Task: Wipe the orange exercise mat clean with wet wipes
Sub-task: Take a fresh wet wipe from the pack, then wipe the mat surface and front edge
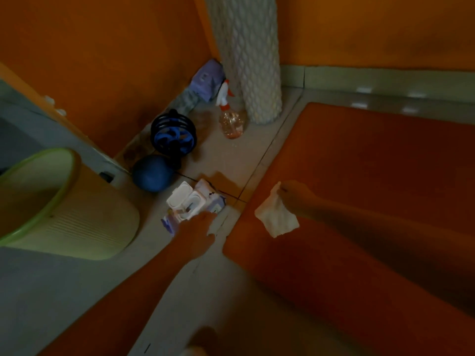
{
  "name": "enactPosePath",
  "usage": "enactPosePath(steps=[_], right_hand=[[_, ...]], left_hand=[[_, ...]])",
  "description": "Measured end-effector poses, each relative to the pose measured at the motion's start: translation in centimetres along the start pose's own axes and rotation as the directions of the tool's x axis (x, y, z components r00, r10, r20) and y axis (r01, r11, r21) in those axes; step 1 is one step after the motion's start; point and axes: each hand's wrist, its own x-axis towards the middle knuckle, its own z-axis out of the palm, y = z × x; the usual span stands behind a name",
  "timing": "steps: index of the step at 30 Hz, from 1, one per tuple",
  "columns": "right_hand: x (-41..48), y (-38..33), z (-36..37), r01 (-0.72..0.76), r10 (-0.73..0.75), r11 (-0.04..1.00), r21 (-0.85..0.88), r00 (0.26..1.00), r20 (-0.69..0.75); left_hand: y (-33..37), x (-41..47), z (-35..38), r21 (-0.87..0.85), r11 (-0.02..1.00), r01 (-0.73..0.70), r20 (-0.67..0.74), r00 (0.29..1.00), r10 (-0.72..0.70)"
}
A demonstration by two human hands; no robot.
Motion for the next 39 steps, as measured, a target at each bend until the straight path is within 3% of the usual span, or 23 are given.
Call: enactPosePath(steps=[3, 5, 10, 13, 15, 21, 24, 29, 33, 36, 39], right_hand=[[-0.9, 1.4, 0.2, -0.061, 0.061, 0.998, 0.026, 0.998, 0.007], [-1.3, 2.3, 0.4, -0.043, 0.043, 0.999, 0.0, 0.998, 0.037], [-1.8, 5.9, 1.0, 0.038, -0.034, 0.995, -0.097, 0.999, 0.042], [-2.1, 7.9, 1.5, -0.018, 0.025, 0.983, -0.183, 0.999, 0.035], [-2.0, 9.0, 1.9, -0.063, 0.075, 0.973, -0.221, 0.996, 0.046], [-1.3, 10.4, 2.8, -0.159, 0.139, 0.968, -0.192, 0.984, -0.114], [-1.4, 9.9, 3.7, -0.206, 0.159, 0.92, -0.332, 0.974, -0.163], [-3.1, 7.7, 4.8, -0.212, 0.033, 0.903, -0.374, 0.902, -0.431], [-5.3, 8.1, 8.0, -0.085, -0.014, 0.866, -0.492, 0.981, -0.194], [-6.3, 8.0, 9.9, -0.162, 0.062, 0.856, -0.491, 0.975, -0.215], [-6.6, 6.6, 11.2, -0.252, 0.164, 0.861, -0.442, 0.96, -0.229]], left_hand=[[1.8, -1.6, -0.6, -0.013, 0.984, -0.179, 0.243, 0.954, 0.177], [2.3, -1.8, -0.4, -0.023, 0.973, -0.23, 0.319, 0.921, 0.225], [2.3, 0.5, 3.1, -0.149, 0.974, -0.172, 0.269, 0.941, 0.208], [2.9, 0.2, 5.0, -0.302, 0.948, -0.1, 0.275, 0.943, 0.187], [2.7, 0.0, 5.7, -0.344, 0.931, -0.125, 0.222, 0.952, 0.21], [2.3, 1.1, 6.1, -0.36, 0.912, -0.194, 0.147, 0.954, 0.261], [2.2, 1.2, 6.2, -0.336, 0.91, -0.244, 0.124, 0.946, 0.3], [1.8, 1.4, 6.6, -0.349, 0.896, -0.273, 0.114, 0.937, 0.33], [1.4, 2.1, 7.0, -0.388, 0.88, -0.274, 0.128, 0.929, 0.346], [1.4, 2.5, 7.0, -0.463, 0.858, -0.225, 0.171, 0.926, 0.335], [1.8, 3.4, 6.0, -0.643, 0.763, -0.07, 0.262, 0.916, 0.304]])
